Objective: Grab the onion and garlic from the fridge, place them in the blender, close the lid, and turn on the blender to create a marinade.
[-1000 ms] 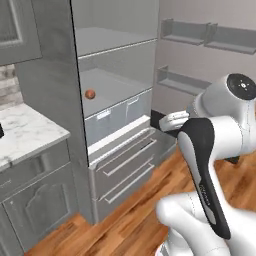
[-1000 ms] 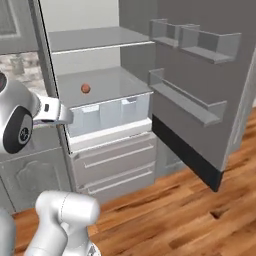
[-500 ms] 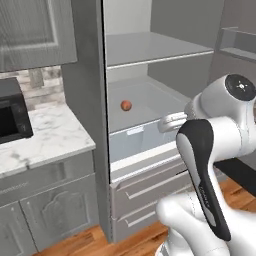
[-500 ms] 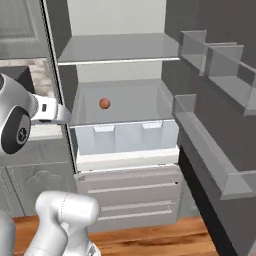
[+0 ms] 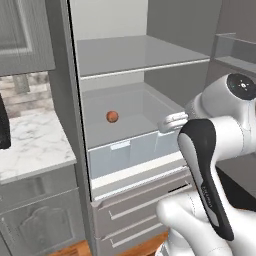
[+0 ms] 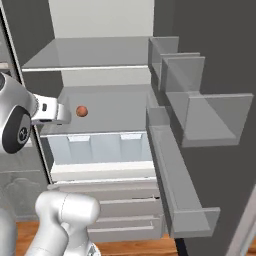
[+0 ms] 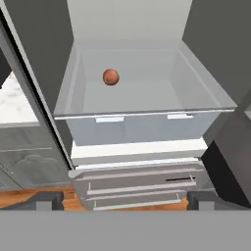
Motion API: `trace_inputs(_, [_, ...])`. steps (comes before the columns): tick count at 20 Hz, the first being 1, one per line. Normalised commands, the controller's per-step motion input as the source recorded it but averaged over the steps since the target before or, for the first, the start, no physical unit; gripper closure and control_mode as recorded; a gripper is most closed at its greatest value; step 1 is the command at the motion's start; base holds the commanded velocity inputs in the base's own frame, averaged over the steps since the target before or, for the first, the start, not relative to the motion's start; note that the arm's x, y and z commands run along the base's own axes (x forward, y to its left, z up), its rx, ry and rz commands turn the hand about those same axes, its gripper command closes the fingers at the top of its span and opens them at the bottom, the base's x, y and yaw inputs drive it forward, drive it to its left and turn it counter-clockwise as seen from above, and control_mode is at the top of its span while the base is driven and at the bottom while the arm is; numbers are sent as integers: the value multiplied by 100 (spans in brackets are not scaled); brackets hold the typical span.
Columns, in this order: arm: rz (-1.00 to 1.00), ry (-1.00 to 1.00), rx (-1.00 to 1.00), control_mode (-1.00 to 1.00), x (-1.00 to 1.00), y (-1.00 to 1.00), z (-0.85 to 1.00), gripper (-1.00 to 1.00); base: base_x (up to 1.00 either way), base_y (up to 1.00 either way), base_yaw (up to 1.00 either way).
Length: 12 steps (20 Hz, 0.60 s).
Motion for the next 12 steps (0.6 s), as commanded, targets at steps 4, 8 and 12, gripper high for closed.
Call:
trace_inputs(4, [0, 0, 0, 100, 0, 0, 0, -100, 48, -2, 6])
trace_inputs(8, [0, 0, 0, 100, 0, 0, 0, -100, 42, 0, 11])
trace_inputs(12, [0, 0, 0, 100, 0, 0, 0, -100, 28, -8, 20])
